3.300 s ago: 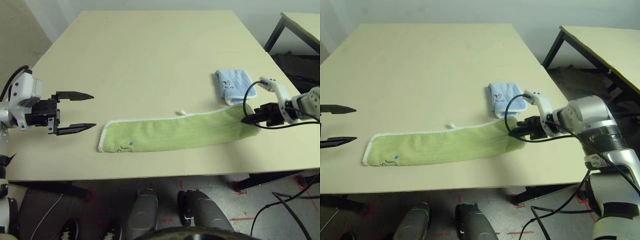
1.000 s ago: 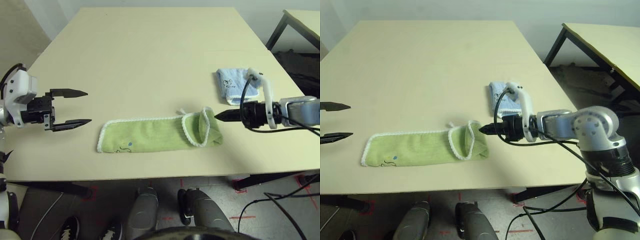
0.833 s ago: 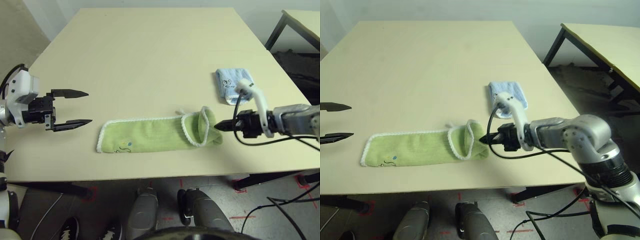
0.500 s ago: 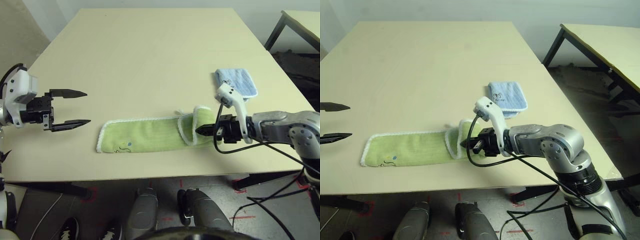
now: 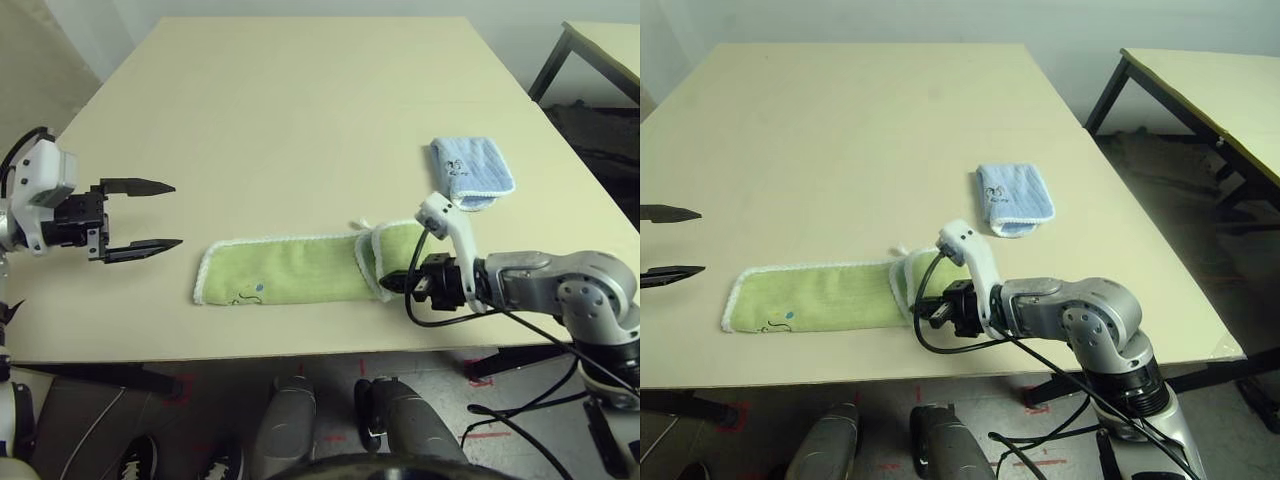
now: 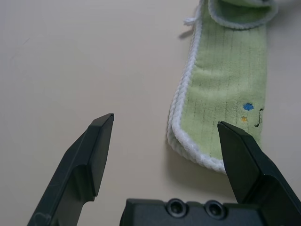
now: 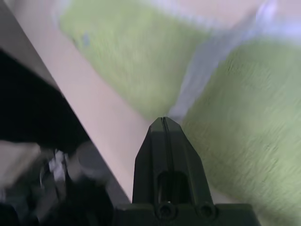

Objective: Fold the towel and set it aside.

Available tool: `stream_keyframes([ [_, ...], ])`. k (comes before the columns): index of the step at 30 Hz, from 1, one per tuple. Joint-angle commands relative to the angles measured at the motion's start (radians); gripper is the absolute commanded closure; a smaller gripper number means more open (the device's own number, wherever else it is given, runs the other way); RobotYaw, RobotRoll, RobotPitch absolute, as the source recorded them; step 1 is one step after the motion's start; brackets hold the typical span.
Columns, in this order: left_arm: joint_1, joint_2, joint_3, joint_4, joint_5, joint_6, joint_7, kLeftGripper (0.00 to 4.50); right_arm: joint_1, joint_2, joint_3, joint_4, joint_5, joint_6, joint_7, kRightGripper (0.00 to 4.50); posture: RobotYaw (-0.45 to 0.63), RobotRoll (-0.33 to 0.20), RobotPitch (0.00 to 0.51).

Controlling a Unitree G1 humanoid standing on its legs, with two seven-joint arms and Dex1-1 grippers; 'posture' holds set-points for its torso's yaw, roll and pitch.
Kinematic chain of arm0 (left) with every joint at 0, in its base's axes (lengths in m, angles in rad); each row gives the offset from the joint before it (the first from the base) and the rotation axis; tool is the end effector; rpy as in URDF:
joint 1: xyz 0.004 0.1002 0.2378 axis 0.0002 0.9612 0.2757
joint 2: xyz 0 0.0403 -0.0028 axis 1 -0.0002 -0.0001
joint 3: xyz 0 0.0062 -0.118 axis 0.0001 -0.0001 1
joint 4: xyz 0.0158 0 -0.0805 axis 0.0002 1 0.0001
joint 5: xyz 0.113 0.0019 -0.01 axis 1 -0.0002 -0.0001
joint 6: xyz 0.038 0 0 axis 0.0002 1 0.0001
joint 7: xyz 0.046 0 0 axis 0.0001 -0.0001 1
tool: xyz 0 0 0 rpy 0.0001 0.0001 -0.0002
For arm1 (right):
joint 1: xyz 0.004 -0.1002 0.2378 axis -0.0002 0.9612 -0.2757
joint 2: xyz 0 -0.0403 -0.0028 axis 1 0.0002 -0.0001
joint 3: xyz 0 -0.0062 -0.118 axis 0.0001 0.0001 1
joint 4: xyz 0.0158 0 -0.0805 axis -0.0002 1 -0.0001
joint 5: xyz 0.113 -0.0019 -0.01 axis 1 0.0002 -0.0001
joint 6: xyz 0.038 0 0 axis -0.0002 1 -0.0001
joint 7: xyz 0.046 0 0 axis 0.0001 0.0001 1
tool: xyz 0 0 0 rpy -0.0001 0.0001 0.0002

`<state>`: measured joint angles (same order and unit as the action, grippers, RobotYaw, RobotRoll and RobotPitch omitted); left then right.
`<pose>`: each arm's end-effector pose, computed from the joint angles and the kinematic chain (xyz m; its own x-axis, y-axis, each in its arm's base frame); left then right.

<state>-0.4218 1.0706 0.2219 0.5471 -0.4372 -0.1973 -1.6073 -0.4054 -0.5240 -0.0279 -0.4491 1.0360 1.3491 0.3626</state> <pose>0.2426 0.4059 0.2211 0.4863 -0.7852 -0.3835 0.8493 0.3214 0.4188 0.2343 -0.1744 0.1655 0.3708 0.8392 -0.3979 -0.7579 0.5210 0.3926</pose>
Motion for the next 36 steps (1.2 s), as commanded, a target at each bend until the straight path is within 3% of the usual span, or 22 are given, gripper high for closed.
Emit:
stream_keyframes([
  [1,-0.002,-0.009,-0.005,-0.001,0.014,-0.003,-0.005,0.00,0.030,0.041,-0.094,-0.017,0.007,-0.077,-0.029,4.49,0.13,0.000,0.129],
  [6,-0.001,-0.015,0.000,0.003,0.020,-0.004,-0.002,0.00,0.104,0.085,-0.124,-0.028,-0.021,-0.172,-0.027,4.49,0.12,0.000,0.126],
  [11,-0.012,-0.019,-0.002,0.008,0.025,-0.005,-0.003,0.00,0.175,0.023,0.003,0.019,-0.189,-0.286,0.038,4.49,0.12,0.000,0.124],
  [24,-0.011,-0.025,0.002,0.005,0.025,-0.005,0.002,0.00,0.021,0.220,0.147,0.323,-0.456,-0.455,0.006,4.49,0.13,0.000,0.125],
  [29,-0.005,-0.019,0.009,0.005,0.023,-0.006,0.004,0.00,0.030,0.178,0.188,0.324,-0.519,-0.462,0.057,4.49,0.14,0.000,0.125],
  [36,-0.005,-0.019,0.010,0.007,0.023,-0.008,0.004,0.00,-0.006,0.189,0.025,0.220,-0.423,-0.471,0.085,4.49,0.13,0.000,0.126],
])
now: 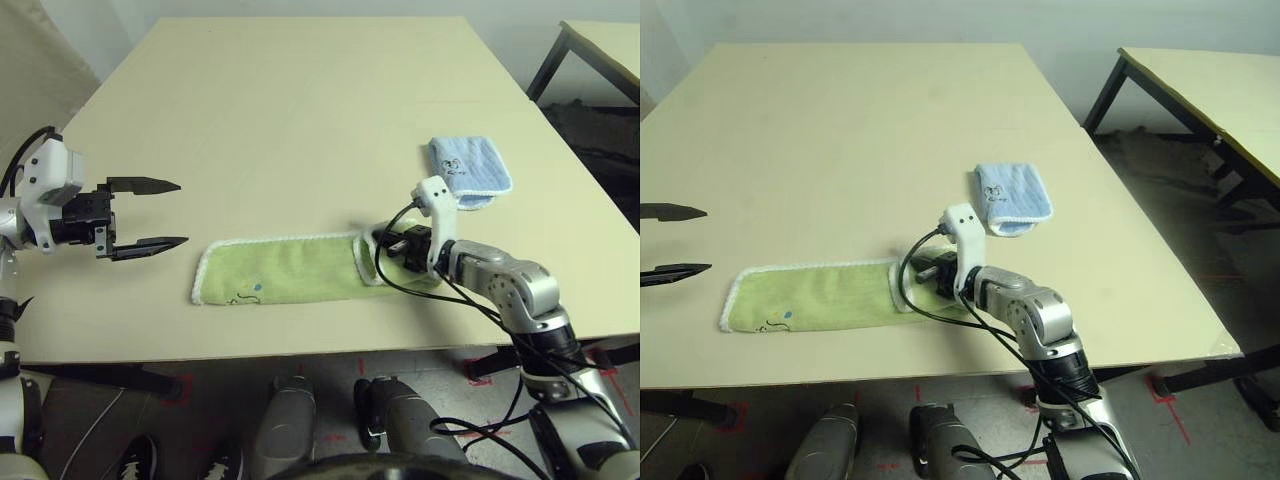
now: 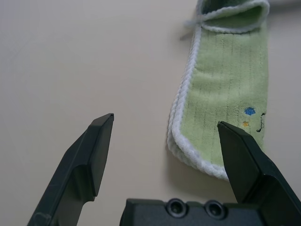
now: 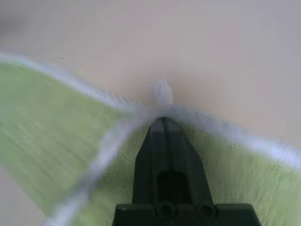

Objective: Fold the towel and set it aside.

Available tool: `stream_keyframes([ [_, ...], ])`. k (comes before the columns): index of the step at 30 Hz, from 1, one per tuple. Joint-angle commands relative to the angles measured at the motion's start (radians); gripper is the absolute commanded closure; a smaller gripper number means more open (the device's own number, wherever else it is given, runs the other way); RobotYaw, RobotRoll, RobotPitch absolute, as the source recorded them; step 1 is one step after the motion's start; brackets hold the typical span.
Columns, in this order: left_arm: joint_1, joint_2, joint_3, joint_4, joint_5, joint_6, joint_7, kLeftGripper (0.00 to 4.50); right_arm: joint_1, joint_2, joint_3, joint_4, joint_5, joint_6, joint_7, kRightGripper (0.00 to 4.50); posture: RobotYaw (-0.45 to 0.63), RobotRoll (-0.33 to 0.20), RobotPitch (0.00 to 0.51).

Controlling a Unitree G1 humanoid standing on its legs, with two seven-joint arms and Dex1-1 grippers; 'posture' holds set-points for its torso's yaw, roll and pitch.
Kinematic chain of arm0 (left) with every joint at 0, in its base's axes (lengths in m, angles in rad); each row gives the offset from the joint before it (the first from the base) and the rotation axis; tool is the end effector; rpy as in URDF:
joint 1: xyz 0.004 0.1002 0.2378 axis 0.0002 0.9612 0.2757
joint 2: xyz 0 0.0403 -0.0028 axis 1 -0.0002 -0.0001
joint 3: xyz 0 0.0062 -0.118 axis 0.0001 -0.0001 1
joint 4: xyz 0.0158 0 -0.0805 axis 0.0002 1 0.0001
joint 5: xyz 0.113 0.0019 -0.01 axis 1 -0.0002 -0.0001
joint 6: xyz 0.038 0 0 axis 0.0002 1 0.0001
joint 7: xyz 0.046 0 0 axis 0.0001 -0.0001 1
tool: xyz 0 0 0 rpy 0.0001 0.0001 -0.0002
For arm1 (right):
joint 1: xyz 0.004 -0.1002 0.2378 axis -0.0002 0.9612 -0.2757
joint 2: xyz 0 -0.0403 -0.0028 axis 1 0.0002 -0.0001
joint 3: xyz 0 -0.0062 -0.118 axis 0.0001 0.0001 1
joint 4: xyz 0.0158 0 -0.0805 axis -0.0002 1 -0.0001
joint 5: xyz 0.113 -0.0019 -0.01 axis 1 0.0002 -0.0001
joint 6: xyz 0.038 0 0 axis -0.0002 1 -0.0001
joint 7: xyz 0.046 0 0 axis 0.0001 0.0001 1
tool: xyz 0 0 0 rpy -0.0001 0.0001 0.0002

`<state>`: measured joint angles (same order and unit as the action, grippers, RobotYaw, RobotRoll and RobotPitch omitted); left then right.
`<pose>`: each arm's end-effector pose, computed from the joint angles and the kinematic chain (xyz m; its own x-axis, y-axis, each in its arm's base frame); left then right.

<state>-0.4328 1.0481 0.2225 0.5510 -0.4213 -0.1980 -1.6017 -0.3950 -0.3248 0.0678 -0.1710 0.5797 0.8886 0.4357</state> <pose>0.2460 0.4032 0.2172 0.4870 -0.7891 -0.3745 0.8482 0.3251 0.4181 0.2724 -0.1572 0.1205 0.6401 0.7240 -0.2572 -0.6634 0.6896 0.2903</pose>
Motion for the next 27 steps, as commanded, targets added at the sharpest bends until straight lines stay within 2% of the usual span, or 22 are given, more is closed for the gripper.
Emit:
stream_keyframes([
  [1,0.006,0.003,0.009,0.005,0.008,-0.008,-0.002,0.00,-0.014,-0.011,-0.094,-0.067,0.040,-0.027,0.016,4.49,0.13,0.000,0.126],
  [3,0.004,-0.001,0.007,0.009,0.009,-0.011,-0.001,0.00,-0.006,0.011,-0.142,-0.061,0.049,-0.055,0.001,4.49,0.13,0.000,0.128],
  [5,0.003,-0.006,0.003,0.009,0.010,-0.012,-0.001,0.00,0.007,0.027,-0.145,-0.047,0.031,-0.082,-0.008,4.49,0.13,0.000,0.128],
  [12,-0.001,-0.010,-0.002,0.009,0.014,-0.017,-0.006,0.00,0.062,0.029,-0.002,0.015,-0.112,-0.069,-0.056,4.49,0.12,0.000,0.126],
  [17,-0.001,-0.007,0.010,-0.022,-0.006,0.014,0.001,0.00,0.035,0.074,0.020,0.042,-0.157,-0.032,-0.118,4.49,0.13,0.000,0.124],
  [21,-0.002,-0.005,0.011,-0.047,-0.011,0.031,0.004,0.00,0.021,0.100,-0.013,0.002,-0.138,-0.020,-0.124,4.49,0.14,0.000,0.123],
  [27,0.000,-0.011,0.008,-0.053,-0.009,0.035,0.005,0.00,0.049,0.075,-0.132,-0.170,-0.008,-0.021,-0.050,4.49,0.13,0.000,0.125],
])
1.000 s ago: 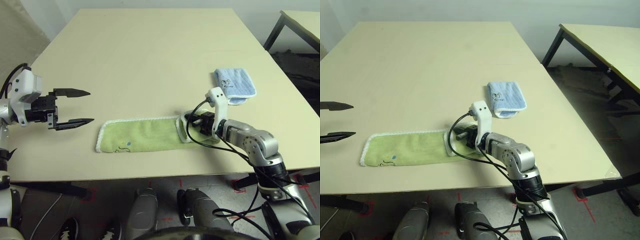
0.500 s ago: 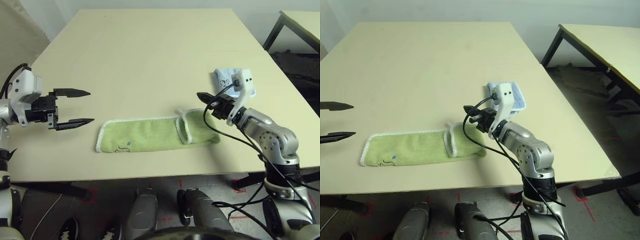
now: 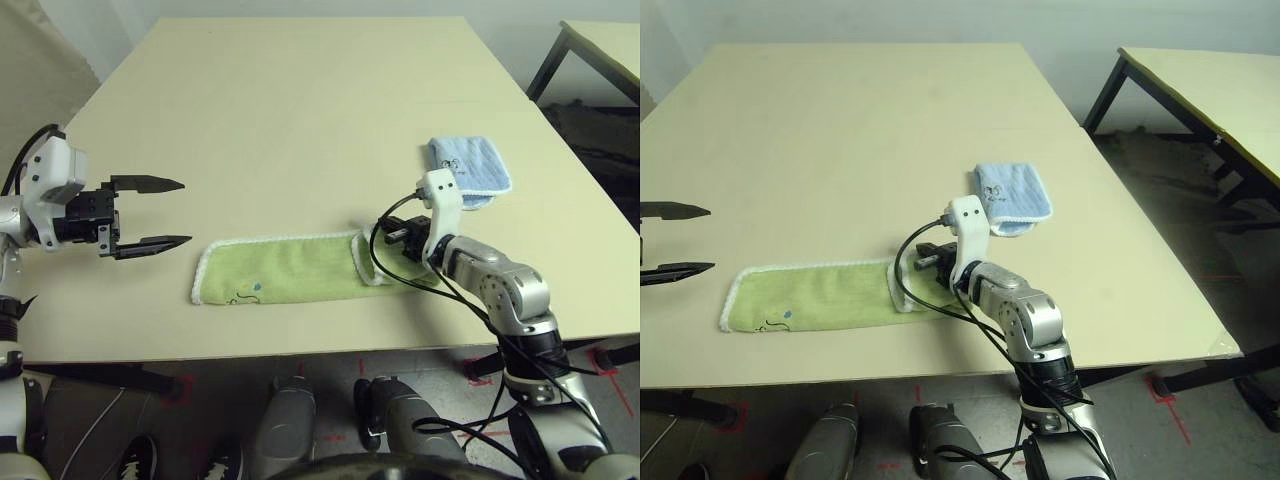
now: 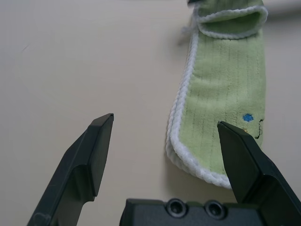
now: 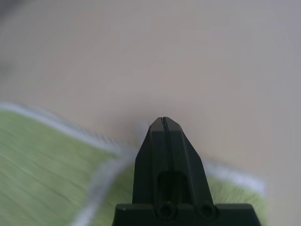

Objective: Fold the towel and set it aside.

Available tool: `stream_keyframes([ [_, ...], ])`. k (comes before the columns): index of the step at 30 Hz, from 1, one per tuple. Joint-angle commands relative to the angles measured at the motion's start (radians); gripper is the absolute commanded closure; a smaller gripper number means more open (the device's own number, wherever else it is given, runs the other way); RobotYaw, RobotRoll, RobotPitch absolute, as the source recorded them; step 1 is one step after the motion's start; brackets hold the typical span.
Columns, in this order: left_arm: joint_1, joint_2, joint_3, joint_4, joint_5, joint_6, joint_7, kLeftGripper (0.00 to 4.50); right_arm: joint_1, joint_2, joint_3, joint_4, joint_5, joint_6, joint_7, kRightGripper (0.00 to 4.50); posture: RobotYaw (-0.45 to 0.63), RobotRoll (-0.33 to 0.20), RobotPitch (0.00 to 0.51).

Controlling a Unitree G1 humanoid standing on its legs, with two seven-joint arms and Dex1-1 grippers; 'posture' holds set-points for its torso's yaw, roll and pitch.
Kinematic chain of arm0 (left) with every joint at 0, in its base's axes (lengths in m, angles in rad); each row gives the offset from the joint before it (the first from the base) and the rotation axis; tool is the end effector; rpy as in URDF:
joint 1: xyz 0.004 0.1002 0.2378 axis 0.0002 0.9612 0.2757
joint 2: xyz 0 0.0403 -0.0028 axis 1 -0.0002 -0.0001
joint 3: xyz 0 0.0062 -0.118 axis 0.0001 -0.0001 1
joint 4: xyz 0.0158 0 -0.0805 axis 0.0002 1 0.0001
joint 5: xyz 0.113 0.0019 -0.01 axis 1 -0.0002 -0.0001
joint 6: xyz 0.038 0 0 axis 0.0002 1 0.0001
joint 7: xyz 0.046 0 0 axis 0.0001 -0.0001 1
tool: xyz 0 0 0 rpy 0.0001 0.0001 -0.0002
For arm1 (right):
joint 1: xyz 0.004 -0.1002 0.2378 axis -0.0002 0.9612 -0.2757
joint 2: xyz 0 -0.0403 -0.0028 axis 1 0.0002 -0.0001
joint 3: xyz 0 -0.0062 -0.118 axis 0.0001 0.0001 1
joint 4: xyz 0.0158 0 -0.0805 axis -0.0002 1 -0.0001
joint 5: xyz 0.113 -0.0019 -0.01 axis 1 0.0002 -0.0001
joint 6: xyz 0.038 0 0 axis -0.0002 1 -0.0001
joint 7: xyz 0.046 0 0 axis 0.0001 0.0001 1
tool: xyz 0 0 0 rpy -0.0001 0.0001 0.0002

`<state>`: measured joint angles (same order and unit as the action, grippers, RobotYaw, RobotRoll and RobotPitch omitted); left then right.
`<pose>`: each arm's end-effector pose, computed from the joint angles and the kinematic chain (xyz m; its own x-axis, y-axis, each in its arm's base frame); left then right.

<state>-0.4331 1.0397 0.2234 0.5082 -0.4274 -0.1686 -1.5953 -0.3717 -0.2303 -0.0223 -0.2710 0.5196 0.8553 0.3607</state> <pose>0.2484 0.3970 0.2197 0.4743 -0.8012 -0.3648 0.8518 0.3129 0.4202 0.2650 -0.1551 0.1338 0.7555 0.6421 -0.1299 -0.6002 0.7579 0.2554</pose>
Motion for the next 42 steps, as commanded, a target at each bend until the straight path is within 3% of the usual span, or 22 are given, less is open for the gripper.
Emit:
stream_keyframes([
  [1,-0.002,-0.004,0.006,-0.008,-0.002,0.005,-0.002,0.00,0.059,-0.031,-0.050,-0.104,0.072,0.011,0.044,4.49,0.13,0.000,0.125],
  [7,-0.010,-0.012,-0.001,0.003,0.002,0.004,-0.005,0.00,0.233,-0.147,0.050,-0.174,0.041,-0.046,0.165,4.49,0.12,0.000,0.125],
  [16,0.010,-0.011,0.012,0.003,0.000,0.002,-0.001,0.00,0.280,-0.182,0.129,-0.058,-0.051,-0.127,0.199,4.49,0.13,0.000,0.124],
  [19,0.032,0.002,0.024,0.009,0.004,0.017,0.012,0.00,0.259,-0.193,0.091,-0.057,-0.017,-0.175,0.261,3.89,0.13,0.000,0.124],
  [23,0.076,0.035,0.023,0.013,0.032,0.090,0.062,0.00,0.251,-0.259,0.026,-0.069,0.046,-0.276,0.431,2.42,0.13,0.000,0.126],
  [26,0.113,0.057,0.023,-0.009,0.025,0.263,0.139,0.00,0.245,-0.353,-0.016,-0.076,0.108,-0.312,0.594,1.35,0.13,0.000,0.131],
  [29,0.143,0.053,0.044,-0.071,-0.052,0.549,0.198,0.00,0.224,-0.440,-0.026,-0.075,0.147,-0.330,0.735,0.21,0.13,0.000,0.135],
  [30,0.166,0.056,0.046,-0.105,-0.082,0.658,0.210,0.00,0.214,-0.473,-0.016,-0.071,0.130,-0.365,0.791,0.03,0.13,0.000,0.134],
  [33,0.212,0.063,0.049,-0.185,-0.167,0.950,0.246,0.00,0.189,-0.544,0.020,-0.048,0.061,-0.493,0.926,0.03,0.12,0.000,0.135],
  [37,0.194,0.075,0.027,-0.205,-0.240,1.278,0.300,0.00,0.167,-0.595,0.046,-0.010,0.006,-0.626,1.048,0.03,0.12,0.000,0.132],
  [42,0.182,0.100,-0.069,-0.178,-0.208,1.367,0.298,0.00,0.160,-0.625,0.043,0.024,0.005,-0.660,1.103,0.03,0.11,0.000,0.127],
])
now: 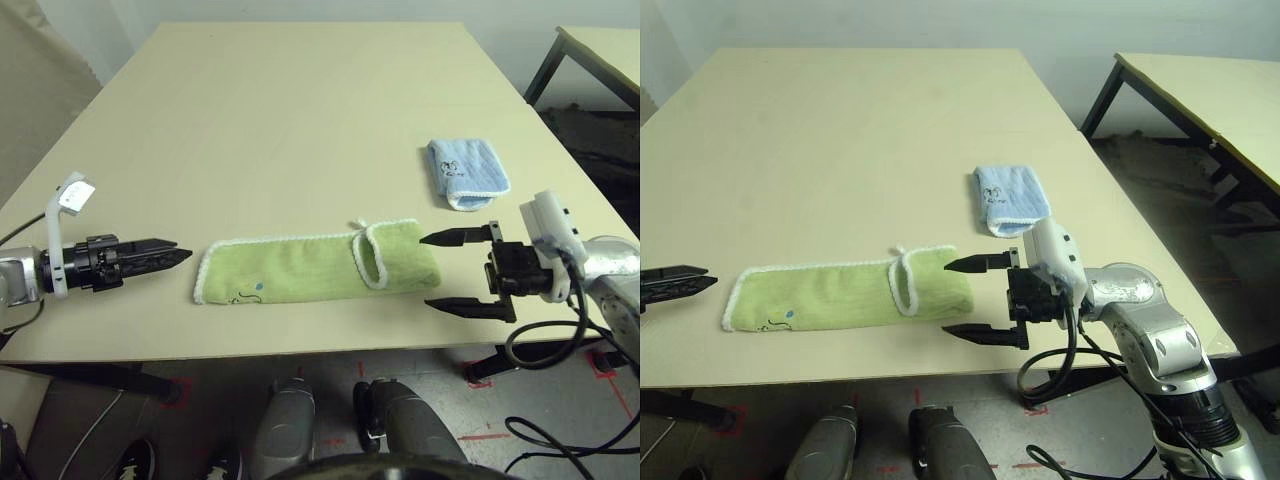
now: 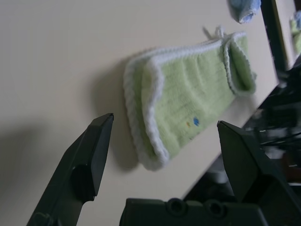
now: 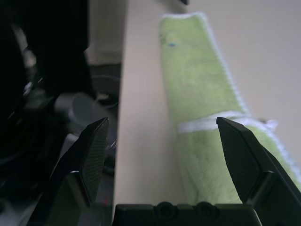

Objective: Fold the towel and set it aside.

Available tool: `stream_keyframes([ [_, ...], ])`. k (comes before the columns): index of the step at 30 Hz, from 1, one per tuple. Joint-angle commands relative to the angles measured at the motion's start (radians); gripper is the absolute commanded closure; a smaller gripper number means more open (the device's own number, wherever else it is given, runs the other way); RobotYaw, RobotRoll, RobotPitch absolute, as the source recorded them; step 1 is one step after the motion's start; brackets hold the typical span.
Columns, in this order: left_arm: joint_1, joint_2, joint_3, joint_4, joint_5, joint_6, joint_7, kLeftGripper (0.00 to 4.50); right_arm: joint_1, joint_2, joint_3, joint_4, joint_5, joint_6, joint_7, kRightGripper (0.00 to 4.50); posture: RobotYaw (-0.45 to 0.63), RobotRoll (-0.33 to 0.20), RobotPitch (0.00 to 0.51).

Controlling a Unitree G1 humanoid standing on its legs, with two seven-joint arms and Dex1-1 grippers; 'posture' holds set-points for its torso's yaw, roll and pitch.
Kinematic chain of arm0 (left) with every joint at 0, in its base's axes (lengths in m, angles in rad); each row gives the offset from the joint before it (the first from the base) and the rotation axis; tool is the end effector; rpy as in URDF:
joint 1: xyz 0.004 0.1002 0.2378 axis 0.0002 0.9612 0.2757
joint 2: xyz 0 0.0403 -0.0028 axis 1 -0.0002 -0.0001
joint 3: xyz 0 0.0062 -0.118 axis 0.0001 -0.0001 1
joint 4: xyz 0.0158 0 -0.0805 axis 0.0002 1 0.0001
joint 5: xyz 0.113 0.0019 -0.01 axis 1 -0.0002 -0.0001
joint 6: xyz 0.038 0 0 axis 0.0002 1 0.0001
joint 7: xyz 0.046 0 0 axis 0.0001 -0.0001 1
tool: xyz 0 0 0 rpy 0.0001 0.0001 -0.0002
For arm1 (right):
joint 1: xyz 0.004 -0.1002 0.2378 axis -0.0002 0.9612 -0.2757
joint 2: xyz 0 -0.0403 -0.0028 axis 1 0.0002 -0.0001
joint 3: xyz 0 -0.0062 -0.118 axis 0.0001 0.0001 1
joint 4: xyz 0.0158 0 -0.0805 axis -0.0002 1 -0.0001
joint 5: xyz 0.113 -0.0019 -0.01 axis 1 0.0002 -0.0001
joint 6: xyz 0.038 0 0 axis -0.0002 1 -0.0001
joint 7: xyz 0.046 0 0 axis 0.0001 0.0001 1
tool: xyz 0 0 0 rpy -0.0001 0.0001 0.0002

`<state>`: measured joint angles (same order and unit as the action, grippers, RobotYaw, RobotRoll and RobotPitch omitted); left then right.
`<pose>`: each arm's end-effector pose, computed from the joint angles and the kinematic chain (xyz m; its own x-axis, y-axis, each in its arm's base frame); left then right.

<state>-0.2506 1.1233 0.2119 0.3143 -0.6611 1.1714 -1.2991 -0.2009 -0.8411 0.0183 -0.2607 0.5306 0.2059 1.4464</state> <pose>0.2117 0.3981 0.1690 0.4955 -0.7078 -0.5034 0.3636 0.6954 -0.6199 0.2403 -0.2511 0.1676 -0.0134 0.9471 -0.3206 -0.9776 -0.0798 -0.1948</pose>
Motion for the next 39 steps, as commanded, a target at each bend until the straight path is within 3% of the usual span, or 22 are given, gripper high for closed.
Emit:
stream_keyframes([
  [1,-0.004,0.020,-0.078,0.026,0.035,0.029,0.003,0.00,-0.014,-0.015,0.000,0.018,-0.006,-0.010,0.017,0.03,0.11,0.000,0.128],
  [9,-0.142,-0.027,-0.194,0.149,0.062,0.132,0.026,0.00,-0.026,-0.003,0.014,0.024,-0.024,-0.021,0.001,0.03,0.10,0.000,0.131],
  [15,-0.245,-0.136,-0.211,0.227,0.093,0.124,0.091,0.00,-0.014,0.002,0.015,0.025,-0.039,-0.038,-0.012,0.03,0.09,0.000,0.127],
  [24,-0.274,-0.207,-0.309,0.176,0.102,0.141,0.070,0.00,-0.003,0.001,0.006,0.022,-0.038,-0.044,-0.028,0.03,0.08,0.000,0.125],
  [27,-0.278,-0.201,-0.369,0.165,0.118,0.129,0.041,0.60,-0.006,-0.002,0.008,0.030,-0.042,-0.049,-0.027,0.00,0.08,0.000,0.125],
  [38,-0.292,-0.151,-0.425,0.200,0.133,0.100,-0.054,4.46,-0.020,0.015,0.021,0.047,-0.054,-0.055,-0.032,0.00,0.09,0.000,0.129],
  [39,-0.293,-0.140,-0.426,0.209,0.135,0.096,-0.062,4.46,-0.018,0.016,0.021,0.048,-0.055,-0.057,-0.031,0.00,0.09,0.000,0.132],
])
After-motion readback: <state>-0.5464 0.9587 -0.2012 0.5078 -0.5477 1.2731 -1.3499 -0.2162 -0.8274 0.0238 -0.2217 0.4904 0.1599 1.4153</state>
